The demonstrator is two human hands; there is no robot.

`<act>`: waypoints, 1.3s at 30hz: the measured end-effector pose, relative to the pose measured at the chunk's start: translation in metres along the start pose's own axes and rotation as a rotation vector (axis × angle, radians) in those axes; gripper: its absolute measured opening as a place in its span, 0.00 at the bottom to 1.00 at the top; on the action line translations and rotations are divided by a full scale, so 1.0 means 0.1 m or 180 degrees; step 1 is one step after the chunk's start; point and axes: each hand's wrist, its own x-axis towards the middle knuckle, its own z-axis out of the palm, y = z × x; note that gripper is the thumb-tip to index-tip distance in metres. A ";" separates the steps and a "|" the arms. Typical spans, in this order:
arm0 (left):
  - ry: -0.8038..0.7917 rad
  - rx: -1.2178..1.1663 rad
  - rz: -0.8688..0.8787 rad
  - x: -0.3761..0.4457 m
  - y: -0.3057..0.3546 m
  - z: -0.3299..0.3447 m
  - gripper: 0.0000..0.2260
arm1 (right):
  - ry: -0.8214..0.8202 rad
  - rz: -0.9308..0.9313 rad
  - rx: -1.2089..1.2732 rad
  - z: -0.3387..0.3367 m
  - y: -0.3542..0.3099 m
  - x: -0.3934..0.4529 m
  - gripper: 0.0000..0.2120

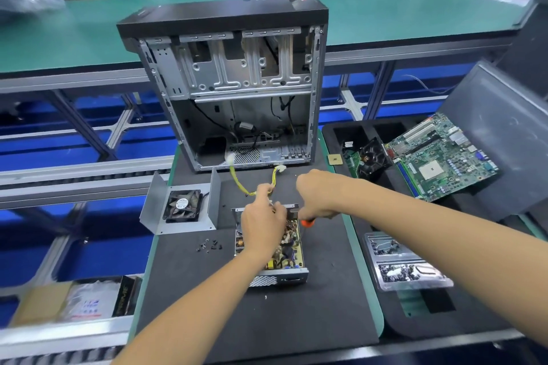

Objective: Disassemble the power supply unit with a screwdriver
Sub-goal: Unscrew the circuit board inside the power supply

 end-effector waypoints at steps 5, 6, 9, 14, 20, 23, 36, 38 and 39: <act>0.0033 0.0848 0.0276 0.07 -0.12 -0.19 0.08 | -0.0064 0.0029 -0.0017 -0.02 -0.04 0.02 0.08; 0.0039 0.1045 0.0606 0.10 -0.15 -0.21 0.07 | -0.0066 0.0009 -0.0022 -0.02 -0.05 0.01 0.08; -0.0519 0.1027 0.1473 0.21 -0.21 -0.21 0.06 | -0.0043 -0.0085 -0.0032 -0.03 -0.04 0.03 0.09; -0.1376 0.1241 0.2444 0.29 -0.35 -0.17 0.16 | 0.0100 -0.0096 0.0110 -0.12 0.06 0.12 0.13; -0.1684 0.0950 0.2361 0.32 -0.38 -0.19 0.15 | 0.0634 0.0032 0.0487 -0.22 0.16 0.24 0.19; -0.1486 0.0953 0.2776 0.25 -0.43 -0.12 0.09 | 0.0668 0.0066 0.0544 -0.15 0.14 0.29 0.18; -0.0900 0.0972 0.2991 0.18 -0.53 -0.02 0.06 | 0.0705 0.0056 0.0534 -0.05 0.17 0.32 0.18; -0.0900 0.0963 0.2949 0.18 -0.52 -0.01 0.05 | 0.0697 0.0014 0.0549 -0.07 0.17 0.33 0.18; -0.0899 0.0957 0.2932 0.17 -0.52 -0.01 0.05 | 0.0706 -0.0005 0.0545 -0.07 0.17 0.33 0.19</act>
